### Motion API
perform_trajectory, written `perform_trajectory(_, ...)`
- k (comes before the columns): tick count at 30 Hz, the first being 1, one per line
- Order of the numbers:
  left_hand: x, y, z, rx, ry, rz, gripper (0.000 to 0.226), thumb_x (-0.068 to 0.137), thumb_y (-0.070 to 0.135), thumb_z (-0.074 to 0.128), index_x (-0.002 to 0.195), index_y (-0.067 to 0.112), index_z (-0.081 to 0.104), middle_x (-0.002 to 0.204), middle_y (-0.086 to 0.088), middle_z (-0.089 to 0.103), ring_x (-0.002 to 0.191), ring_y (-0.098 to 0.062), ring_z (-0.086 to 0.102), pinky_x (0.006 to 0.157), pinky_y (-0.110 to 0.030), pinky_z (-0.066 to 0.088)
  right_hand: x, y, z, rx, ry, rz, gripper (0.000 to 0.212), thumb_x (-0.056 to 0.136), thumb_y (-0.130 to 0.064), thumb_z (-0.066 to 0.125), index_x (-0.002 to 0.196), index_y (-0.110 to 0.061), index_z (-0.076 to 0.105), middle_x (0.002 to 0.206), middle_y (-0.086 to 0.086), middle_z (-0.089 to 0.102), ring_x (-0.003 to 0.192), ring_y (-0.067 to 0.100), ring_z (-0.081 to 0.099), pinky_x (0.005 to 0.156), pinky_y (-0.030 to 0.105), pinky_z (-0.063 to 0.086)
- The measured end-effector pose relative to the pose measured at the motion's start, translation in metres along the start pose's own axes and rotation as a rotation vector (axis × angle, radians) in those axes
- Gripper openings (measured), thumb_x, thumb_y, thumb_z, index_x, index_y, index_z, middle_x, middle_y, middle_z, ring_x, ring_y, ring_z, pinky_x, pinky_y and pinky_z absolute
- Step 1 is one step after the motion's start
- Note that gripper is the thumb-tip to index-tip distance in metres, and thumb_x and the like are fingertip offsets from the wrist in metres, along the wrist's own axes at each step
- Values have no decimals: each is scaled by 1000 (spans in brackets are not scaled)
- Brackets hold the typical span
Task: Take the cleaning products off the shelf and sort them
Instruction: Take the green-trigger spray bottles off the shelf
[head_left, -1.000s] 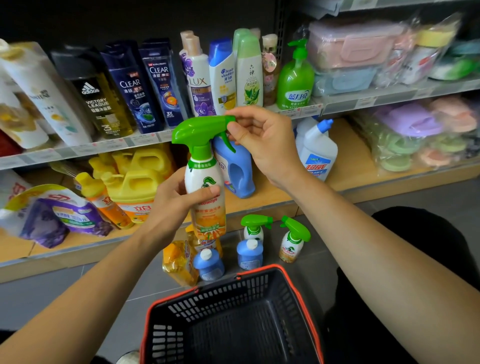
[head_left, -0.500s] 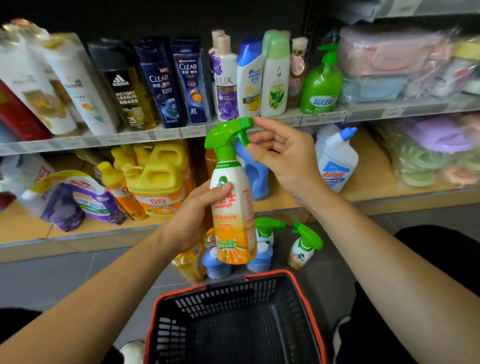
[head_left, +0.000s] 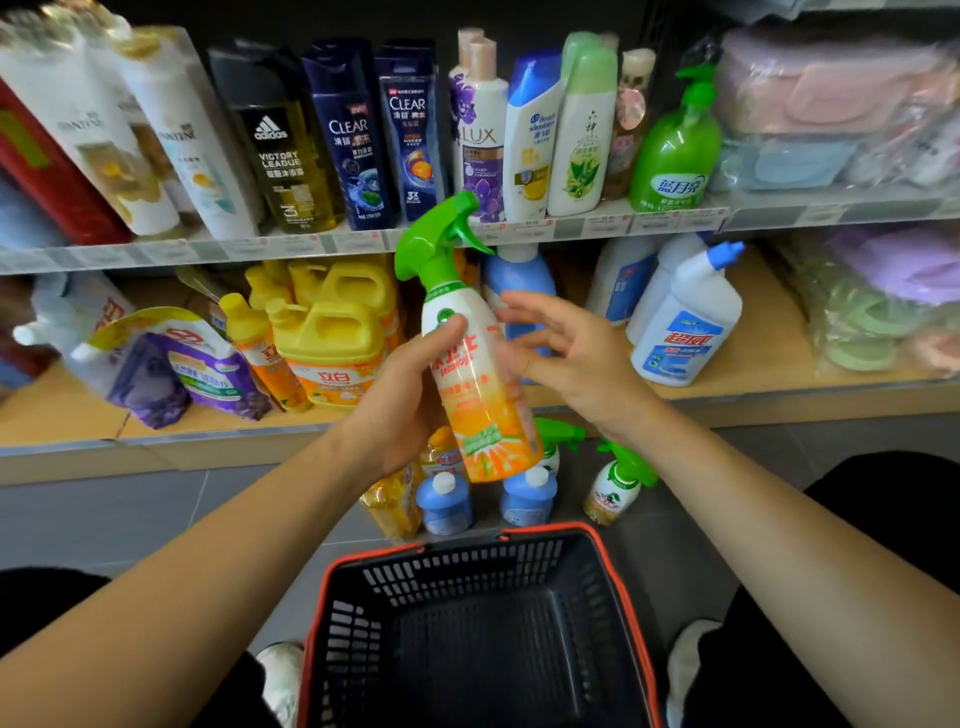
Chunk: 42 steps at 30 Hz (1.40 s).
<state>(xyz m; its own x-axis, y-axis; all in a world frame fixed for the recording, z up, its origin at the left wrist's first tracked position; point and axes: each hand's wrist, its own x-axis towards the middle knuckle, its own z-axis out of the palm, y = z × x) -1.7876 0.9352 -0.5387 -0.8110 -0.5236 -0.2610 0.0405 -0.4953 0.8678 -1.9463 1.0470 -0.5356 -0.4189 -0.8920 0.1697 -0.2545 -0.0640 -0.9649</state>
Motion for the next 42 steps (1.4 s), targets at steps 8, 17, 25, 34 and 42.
perform_trajectory(8, -7, 8, -9, -20, 157, 68, 64, 84, 45, 63, 133, 4, 59, 118, -15, 69, 107, -29, 68, 97, -47, 55, -38, 33, 24, -73, -130, 183, 74, 56, -30, 98, 116, -38, 56, 108, -14, 71, 99, 2, 69, 82, 22, 54)
perform_trajectory(17, -12, 6, -21, -53, 73, 44, 69, 91, 52, 57, 140, 4, 54, 129, -17, 64, 123, -33, 61, 107, -52, 49, -46, 27, 47, -36, 25, 154, 80, 56, -22, 99, 123, -25, 56, 111, -7, 71, 98, 5, 70, 82, 26, 57)
perform_trajectory(25, -7, 13, -38, 193, 328, -26, 40, 91, 46, 70, 110, 10, 69, 94, -5, 79, 84, -18, 77, 70, -28, 61, -38, 10, 24, 64, 266, -14, 74, 60, -3, 92, 124, -20, 58, 125, 5, 67, 115, 15, 66, 90, 28, 57)
perform_trajectory(34, -16, 5, -24, 366, 244, 43, 19, 93, 29, 71, 107, 17, 76, 101, -10, 78, 92, -25, 76, 73, -26, 60, -33, -12, 22, -107, 296, -249, 68, 63, -19, 88, 124, -22, 59, 123, 4, 65, 117, 17, 62, 98, 35, 54)
perform_trajectory(42, -21, 7, -14, 420, 92, 178, 27, 85, 50, 60, 96, 34, 79, 105, 6, 76, 111, -20, 67, 91, -37, 56, -33, -10, 23, -276, 259, -352, 69, 65, -13, 92, 127, -9, 61, 114, 0, 60, 114, 19, 60, 96, 35, 53)
